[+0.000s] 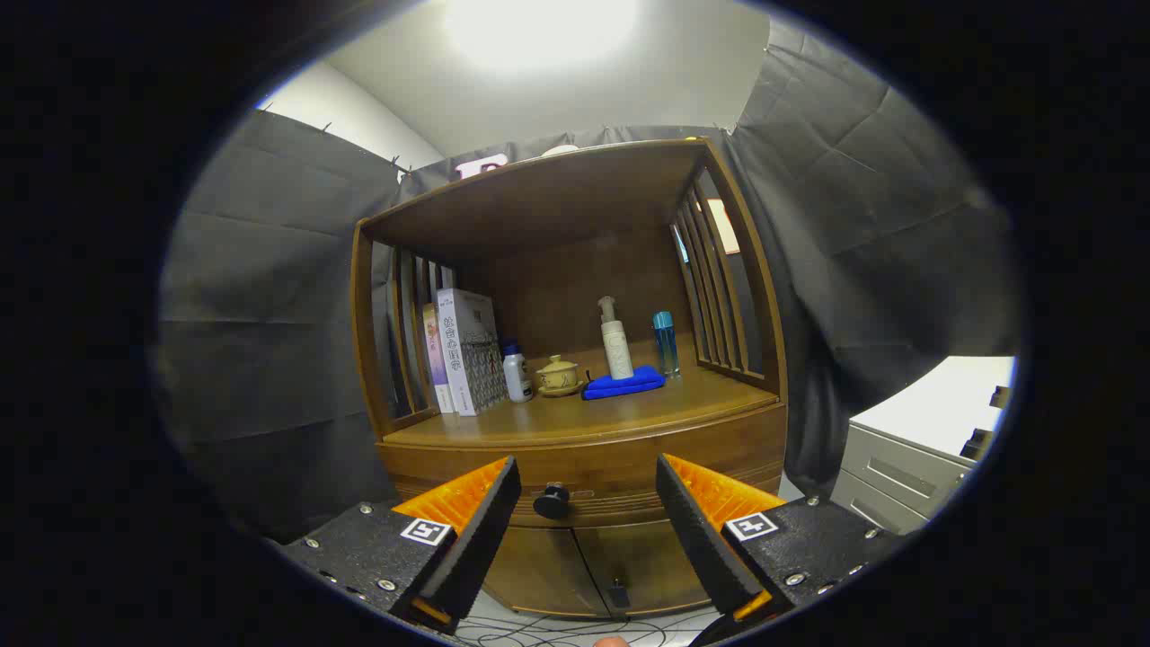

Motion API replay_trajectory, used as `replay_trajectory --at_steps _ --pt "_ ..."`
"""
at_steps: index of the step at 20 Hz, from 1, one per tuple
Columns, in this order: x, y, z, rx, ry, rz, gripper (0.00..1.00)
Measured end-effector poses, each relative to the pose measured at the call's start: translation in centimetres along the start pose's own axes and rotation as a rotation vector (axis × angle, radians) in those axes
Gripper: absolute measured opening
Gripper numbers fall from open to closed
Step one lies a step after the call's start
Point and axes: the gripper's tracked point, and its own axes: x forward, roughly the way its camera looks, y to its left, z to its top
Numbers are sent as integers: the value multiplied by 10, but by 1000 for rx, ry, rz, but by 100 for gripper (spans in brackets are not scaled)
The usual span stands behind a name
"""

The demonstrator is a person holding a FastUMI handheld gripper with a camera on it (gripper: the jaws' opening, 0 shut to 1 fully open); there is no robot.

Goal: Pull open the drawer, take out the items inside it, and place them on the countertop above the cabinet.

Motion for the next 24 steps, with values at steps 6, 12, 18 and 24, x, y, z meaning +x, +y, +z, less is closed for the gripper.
replay_trajectory --at_steps 6,12,18,24 --pt "2 4 -1 1 -2 20 95" --pt "5 7 -4 5 -4 25 95" --pt "27 23 9 -6 -23 55 95" --pt "51 35 8 -10 -30 62 95"
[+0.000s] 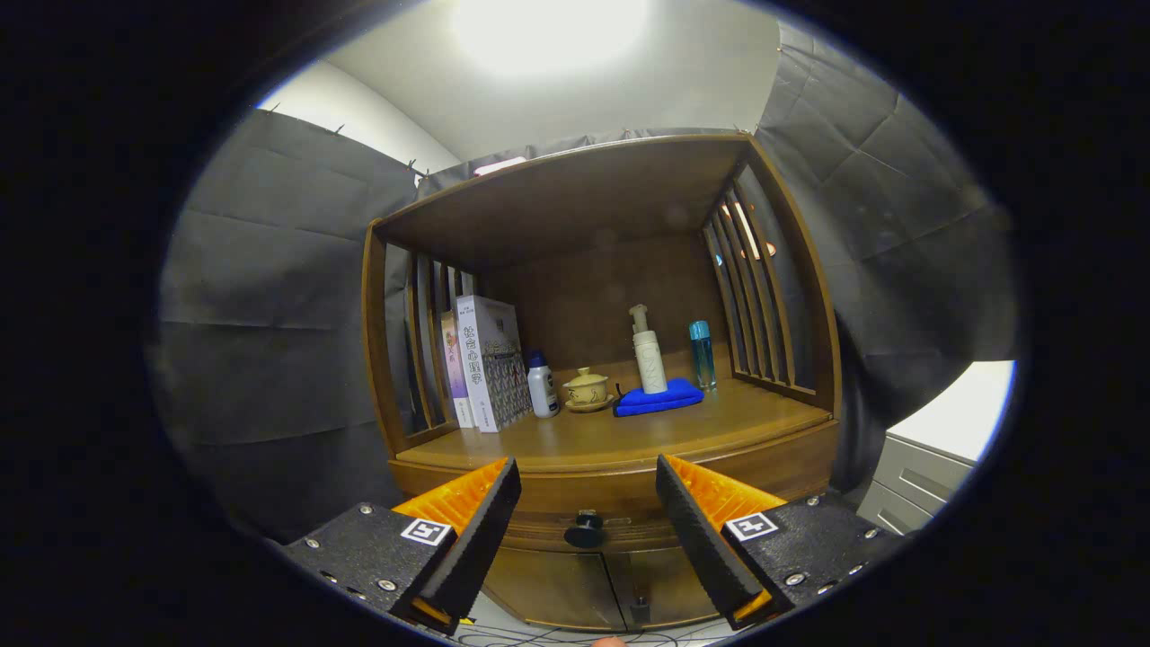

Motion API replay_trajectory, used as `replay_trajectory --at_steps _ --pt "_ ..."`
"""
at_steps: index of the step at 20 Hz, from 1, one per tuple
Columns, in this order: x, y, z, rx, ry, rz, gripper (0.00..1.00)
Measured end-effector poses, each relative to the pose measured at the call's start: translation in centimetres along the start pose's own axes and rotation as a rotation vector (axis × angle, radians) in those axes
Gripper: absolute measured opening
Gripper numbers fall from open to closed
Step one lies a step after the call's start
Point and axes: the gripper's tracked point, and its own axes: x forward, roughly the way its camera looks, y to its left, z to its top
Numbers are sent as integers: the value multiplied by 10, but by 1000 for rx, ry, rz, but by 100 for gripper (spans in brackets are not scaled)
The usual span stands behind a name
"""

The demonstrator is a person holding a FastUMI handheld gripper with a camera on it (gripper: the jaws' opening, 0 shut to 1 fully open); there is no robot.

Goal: Pull open the drawer, take out the items inside it, and place them on the countertop above the cabinet.

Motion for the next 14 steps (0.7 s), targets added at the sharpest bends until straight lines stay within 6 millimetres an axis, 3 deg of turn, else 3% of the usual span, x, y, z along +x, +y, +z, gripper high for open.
replay_trajectory --at_steps 7,14 --pt "35 4 -15 -10 36 -4 95" --pt "61 17 -58 -19 102 31 95"
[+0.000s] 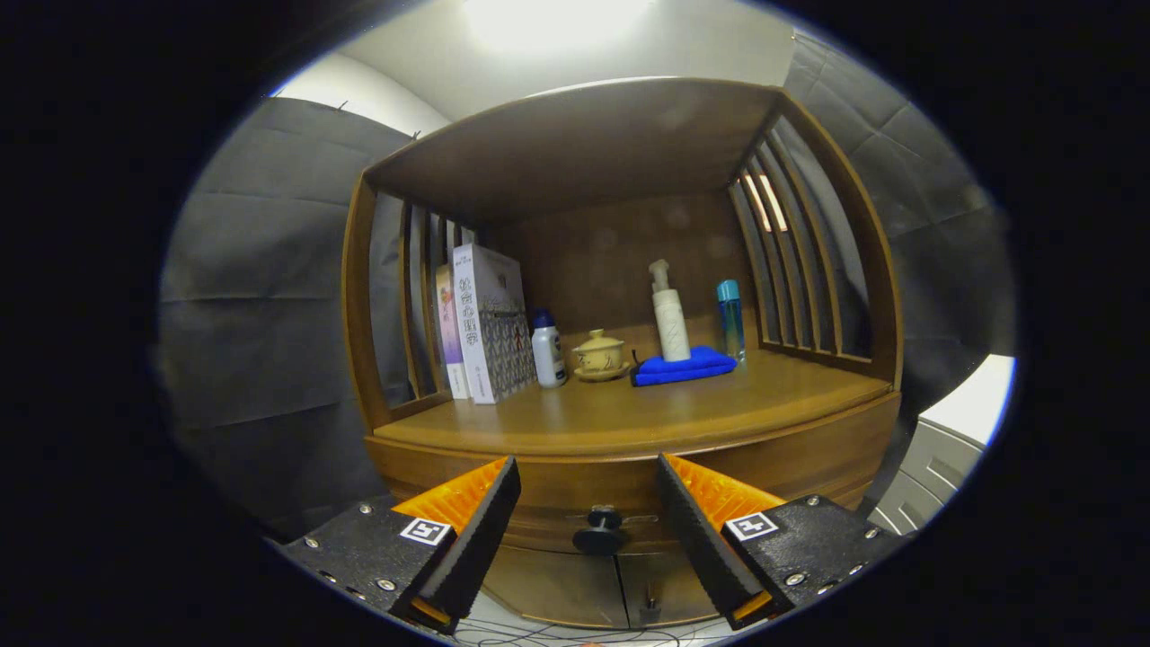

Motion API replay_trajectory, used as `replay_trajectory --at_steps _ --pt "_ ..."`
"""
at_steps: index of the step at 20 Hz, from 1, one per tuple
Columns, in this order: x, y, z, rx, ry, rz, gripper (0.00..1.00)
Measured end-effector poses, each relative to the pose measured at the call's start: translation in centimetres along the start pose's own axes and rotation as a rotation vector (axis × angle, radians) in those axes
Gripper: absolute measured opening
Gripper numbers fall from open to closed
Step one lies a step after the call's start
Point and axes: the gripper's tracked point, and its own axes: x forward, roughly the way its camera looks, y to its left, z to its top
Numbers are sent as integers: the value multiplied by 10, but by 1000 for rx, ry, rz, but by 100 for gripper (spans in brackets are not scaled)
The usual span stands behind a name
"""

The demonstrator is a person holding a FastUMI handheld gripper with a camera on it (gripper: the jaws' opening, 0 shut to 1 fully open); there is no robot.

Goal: Pull open the drawer, take out the items inside it, and place them on the countertop above the cabinet.

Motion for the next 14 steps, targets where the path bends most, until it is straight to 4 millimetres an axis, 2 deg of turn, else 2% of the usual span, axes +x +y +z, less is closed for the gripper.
replay_trajectory --at_steps 7,10,14 --pt "24 -7 -51 -30 96 -38 95" --pt "26 -10 -68 -32 137 -48 95" --pt "28 -10 -80 -38 166 -56 83"
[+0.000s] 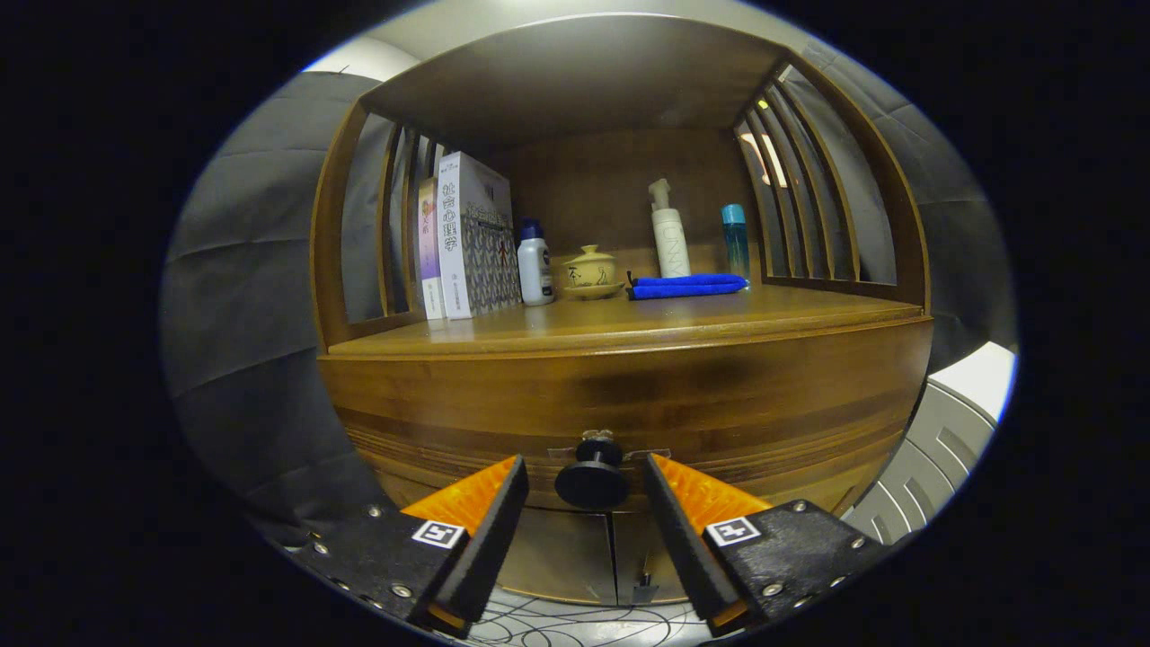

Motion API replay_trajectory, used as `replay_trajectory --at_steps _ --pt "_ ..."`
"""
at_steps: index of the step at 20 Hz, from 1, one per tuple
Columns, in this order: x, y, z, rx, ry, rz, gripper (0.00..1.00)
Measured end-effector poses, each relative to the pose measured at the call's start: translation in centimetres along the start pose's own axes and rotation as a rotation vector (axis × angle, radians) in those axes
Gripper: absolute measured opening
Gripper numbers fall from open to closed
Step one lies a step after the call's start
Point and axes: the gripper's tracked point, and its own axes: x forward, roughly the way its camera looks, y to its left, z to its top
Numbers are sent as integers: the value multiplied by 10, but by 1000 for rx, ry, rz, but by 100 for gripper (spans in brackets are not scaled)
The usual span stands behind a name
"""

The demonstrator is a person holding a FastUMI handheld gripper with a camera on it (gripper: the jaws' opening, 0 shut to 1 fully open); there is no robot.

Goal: Pull open the drawer, take out the items inside it, and place them on the countertop above the cabinet.

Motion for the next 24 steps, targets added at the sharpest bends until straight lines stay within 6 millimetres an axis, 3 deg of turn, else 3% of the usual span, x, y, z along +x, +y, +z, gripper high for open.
replay_trajectory --at_steps 1,4,5,9,24 --pt "2 0 -2 5 7 0 74" --pt "8 -3 -3 31 28 -7 61" --pt "7 -1 -2 34 28 -8 50" --pt "5 -2 -5 -3 46 -2 38" --pt "-56 2 -17 -42 36 -5 38"
